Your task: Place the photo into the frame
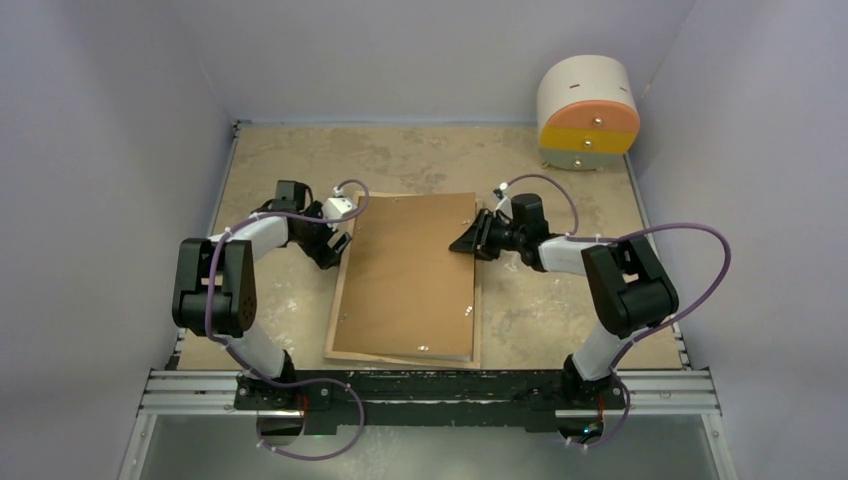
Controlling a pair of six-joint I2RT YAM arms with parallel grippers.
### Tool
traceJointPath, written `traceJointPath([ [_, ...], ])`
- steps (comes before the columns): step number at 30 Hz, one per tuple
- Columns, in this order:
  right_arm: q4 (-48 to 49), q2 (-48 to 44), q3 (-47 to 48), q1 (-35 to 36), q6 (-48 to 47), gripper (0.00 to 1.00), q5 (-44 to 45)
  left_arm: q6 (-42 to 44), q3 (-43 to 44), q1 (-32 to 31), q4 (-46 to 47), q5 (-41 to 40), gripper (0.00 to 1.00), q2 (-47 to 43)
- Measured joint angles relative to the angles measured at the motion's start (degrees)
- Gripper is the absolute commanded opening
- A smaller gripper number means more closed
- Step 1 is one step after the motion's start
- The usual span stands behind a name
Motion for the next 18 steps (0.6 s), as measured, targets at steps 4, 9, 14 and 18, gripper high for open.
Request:
traceJointPath([
  [4, -6.8, 0.3, 1.7, 3.6, -3.6, 0.59, 3.6, 0.0, 0.0, -0.2, 0.2, 0.2, 0.82, 0.0],
  [9, -15.2, 0.4, 5.8, 6.7, -7.6, 0.99, 8.0, 0.0, 0.0, -0.3, 0.2, 0.2, 0.82, 0.0],
  [14, -21.8, 0.4, 9.3, 9.2, -10.7, 0.99, 13.3, 0.0, 0.0, -0.3, 0.2, 0.2, 0.82, 0.0],
  [18, -27.8, 0.3, 12.3, 11.0, -12.7, 0.99, 18.4, 0.0, 0.0, -0.3, 0.2, 0.2, 0.82, 0.0],
])
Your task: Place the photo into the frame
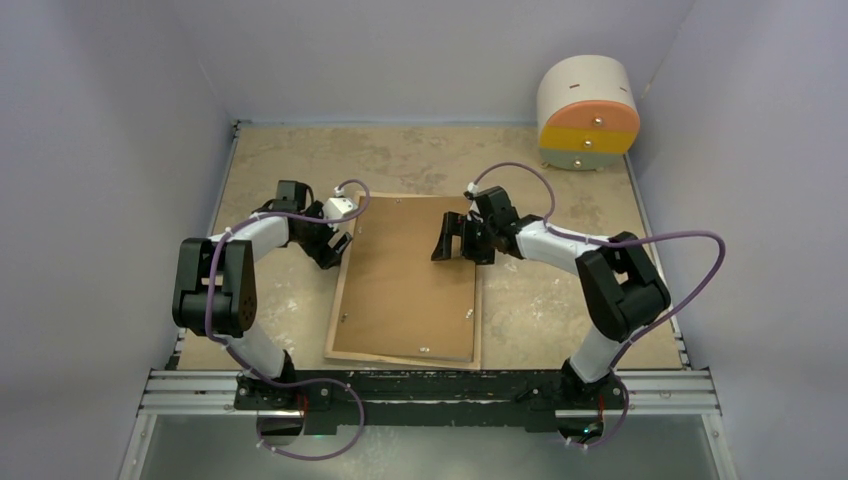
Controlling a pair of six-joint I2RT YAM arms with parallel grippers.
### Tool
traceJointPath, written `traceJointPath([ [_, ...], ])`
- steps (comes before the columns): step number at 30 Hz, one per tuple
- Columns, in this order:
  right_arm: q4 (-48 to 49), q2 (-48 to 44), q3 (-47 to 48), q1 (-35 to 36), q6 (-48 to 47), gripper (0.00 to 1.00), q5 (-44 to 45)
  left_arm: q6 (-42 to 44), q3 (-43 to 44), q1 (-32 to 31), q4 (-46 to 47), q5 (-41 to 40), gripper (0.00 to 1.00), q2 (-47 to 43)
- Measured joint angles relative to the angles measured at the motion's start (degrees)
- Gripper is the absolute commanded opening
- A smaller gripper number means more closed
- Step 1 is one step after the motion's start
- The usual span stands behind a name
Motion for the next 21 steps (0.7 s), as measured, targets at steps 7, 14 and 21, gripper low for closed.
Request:
traceJointPath([
  [7, -11.0, -0.1, 4.6, 1.8, -2.8, 0.99, 7.8, 0.0, 0.0, 0.0, 0.0, 0.0, 0.83, 0.0],
  [14, -15.8, -3.2, 5.3, 2.4, -4.9, 0.99, 11.5, -0.1, 0.1, -0.1, -0.1, 0.0, 0.86, 0.0],
  [21, -16.9, -7.4, 5.7, 2.3, -4.6, 0.99, 12.1, 0.1, 0.6, 0.2, -1.6, 0.1, 0.87, 0.1],
])
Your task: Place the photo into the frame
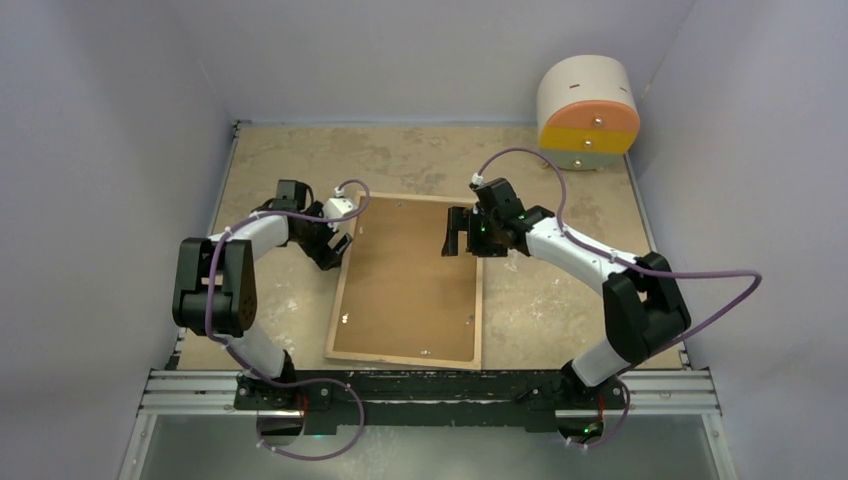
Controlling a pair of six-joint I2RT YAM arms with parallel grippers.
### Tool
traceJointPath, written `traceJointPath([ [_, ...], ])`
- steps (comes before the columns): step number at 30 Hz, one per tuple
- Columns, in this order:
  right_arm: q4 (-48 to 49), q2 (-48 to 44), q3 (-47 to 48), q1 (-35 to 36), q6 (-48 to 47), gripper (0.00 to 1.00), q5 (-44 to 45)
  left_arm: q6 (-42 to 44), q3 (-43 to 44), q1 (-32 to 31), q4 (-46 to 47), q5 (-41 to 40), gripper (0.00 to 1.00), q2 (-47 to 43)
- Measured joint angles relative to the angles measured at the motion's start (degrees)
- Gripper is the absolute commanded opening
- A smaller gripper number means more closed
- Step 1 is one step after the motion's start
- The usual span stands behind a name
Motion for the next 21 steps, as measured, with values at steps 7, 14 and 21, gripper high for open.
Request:
traceJointPath([
  [7, 3.7, -2.2, -2.0, 0.0, 1.8, 0.99, -1.6, 1.2, 0.8, 2.1, -3.4, 1.9, 0.86, 0.0],
  [14, 9.2, -2.4, -6.6, 0.0, 4.4, 0.95, -3.0, 1.9, 0.7, 2.2, -3.9, 3.6, 0.81, 0.0],
  [21, 13.8, -6.4, -9.7, -1.9, 10.7, 0.45, -4.3, 0.8, 1.1, 1.9, -4.0, 8.0, 0.69, 0.8],
])
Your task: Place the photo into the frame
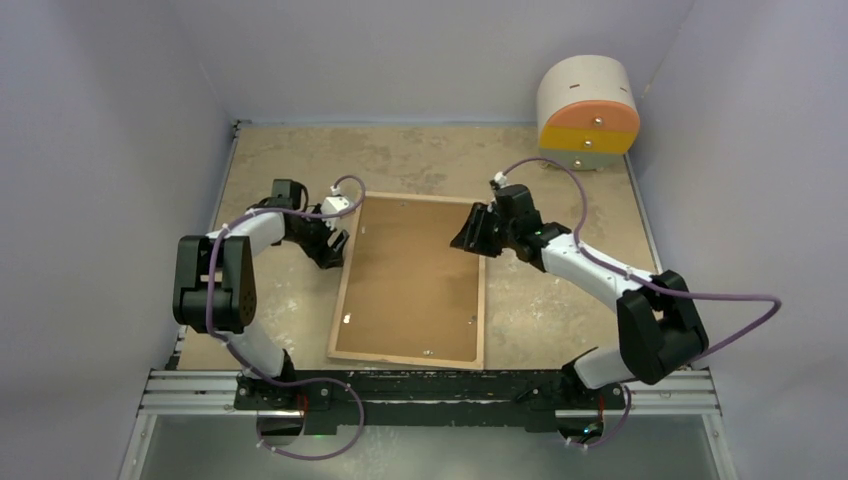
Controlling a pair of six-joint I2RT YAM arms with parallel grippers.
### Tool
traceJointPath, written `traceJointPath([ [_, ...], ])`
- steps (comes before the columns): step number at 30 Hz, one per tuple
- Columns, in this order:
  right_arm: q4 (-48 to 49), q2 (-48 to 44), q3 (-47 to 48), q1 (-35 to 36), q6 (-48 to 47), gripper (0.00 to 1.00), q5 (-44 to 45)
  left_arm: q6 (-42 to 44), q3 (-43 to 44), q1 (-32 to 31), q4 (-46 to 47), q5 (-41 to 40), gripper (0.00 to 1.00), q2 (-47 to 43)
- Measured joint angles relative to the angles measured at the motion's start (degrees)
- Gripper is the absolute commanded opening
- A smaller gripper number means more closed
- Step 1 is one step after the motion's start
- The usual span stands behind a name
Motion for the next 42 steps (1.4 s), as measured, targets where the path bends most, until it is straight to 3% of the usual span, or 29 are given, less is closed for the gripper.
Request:
traceJointPath([
  [4, 2.6, -1.9, -0.3, -4.9, 3.1, 0.87, -1.9, -1.1, 1.0, -0.3, -0.4, 3.2, 0.60, 1.1],
  [7, 1.5, -2.9, -1.1, -7.0, 2.6, 0.99, -0.9, -0.9, 1.9, -0.3, -2.7, 5.6, 0.47, 2.0],
  [11, -1.7, -5.4, -3.2, -6.8, 2.1, 0.99, 1.4, 1.2, 4.2, 0.5, -9.9, 8.5, 0.39, 3.5],
  [16, -4.1, -7.2, -6.9, -6.8, 2.1, 0.99, 2.8, 6.0, 5.6, 3.1, -16.5, 9.3, 0.36, 4.0],
  [26, -1.7, -2.9, -11.0, -7.0, 2.9, 0.98, -1.8, 6.7, 0.0, 0.2, -16.5, 9.5, 0.33, 1.9],
  [42, 0.8, 7.0, -3.4, -12.7, 3.2, 0.93, -3.3, -2.0, 9.1, -5.8, -15.7, 8.4, 0.31, 8.8],
])
